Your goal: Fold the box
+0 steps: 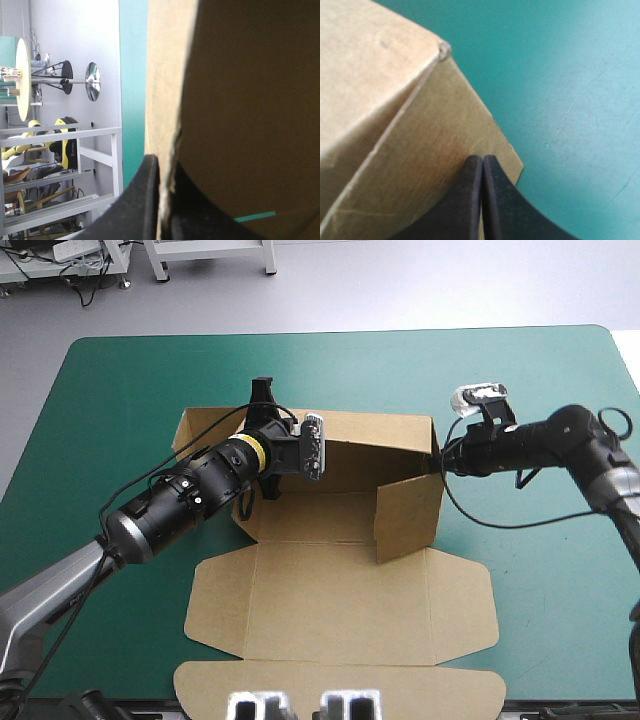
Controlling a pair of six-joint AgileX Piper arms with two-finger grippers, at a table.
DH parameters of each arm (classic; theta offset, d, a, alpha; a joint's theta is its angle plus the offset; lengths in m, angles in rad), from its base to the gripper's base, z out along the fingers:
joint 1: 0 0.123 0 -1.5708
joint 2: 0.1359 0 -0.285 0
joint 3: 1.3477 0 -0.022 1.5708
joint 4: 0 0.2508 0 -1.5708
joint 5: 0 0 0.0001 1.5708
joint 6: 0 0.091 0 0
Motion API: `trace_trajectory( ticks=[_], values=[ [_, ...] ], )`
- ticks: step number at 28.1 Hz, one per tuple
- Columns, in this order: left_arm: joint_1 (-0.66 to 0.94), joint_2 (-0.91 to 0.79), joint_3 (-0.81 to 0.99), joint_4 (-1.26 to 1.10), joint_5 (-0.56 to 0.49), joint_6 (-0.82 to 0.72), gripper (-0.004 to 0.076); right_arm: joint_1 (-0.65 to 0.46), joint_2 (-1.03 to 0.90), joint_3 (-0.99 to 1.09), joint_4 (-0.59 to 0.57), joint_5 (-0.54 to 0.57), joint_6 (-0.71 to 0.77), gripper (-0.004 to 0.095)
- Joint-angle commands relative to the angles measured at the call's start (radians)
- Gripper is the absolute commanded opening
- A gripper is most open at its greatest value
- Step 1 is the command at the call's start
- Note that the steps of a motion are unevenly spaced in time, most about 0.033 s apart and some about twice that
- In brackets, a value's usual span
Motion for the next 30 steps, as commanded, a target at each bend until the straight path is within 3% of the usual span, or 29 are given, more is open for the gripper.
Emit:
trace_trajectory(
  ticks=[1, 4, 9, 15, 18, 21, 24, 30],
  values=[
    [-0.003, -0.039, -0.027, 0.008, -0.021, -0.014, -0.0010, -0.006, -0.133, 0.130, 0.122, -0.175, -0.209, -0.0019],
    [-0.003, -0.039, -0.027, 0.008, -0.014, -0.012, -0.0010, -0.006, -0.207, 0.211, 0.159, -0.236, -0.277, -0.0019],
    [-0.003, -0.039, -0.027, -0.001, -0.018, -0.012, -0.0010, -0.006, -0.253, 0.237, 0.195, -0.126, -0.306, -0.0020],
    [-0.003, -0.039, -0.027, -0.008, -0.016, -0.012, -0.0010, -0.006, -0.264, 0.243, 0.468, -0.068, -0.466, -0.0020],
    [-0.003, -0.039, -0.027, -0.008, -0.016, -0.012, -0.0010, -0.006, -0.264, 0.237, 0.519, 0.039, -0.469, -0.0020],
    [-0.003, -0.031, -0.027, -0.008, -0.012, -0.012, -0.0010, -0.006, -0.266, 0.239, 0.507, 0.087, -0.477, -0.0019],
    [-0.003, -0.013, -0.027, -0.008, 0.003, -0.036, -0.0010, -0.006, -0.281, 0.241, 0.475, 0.035, -0.467, -0.0017],
    [-0.003, 0.029, -0.029, 0.227, 0.023, -0.338, -0.0010, -0.006, -0.329, 0.241, 0.292, -0.117, -0.354, -0.0019]
  ],
)
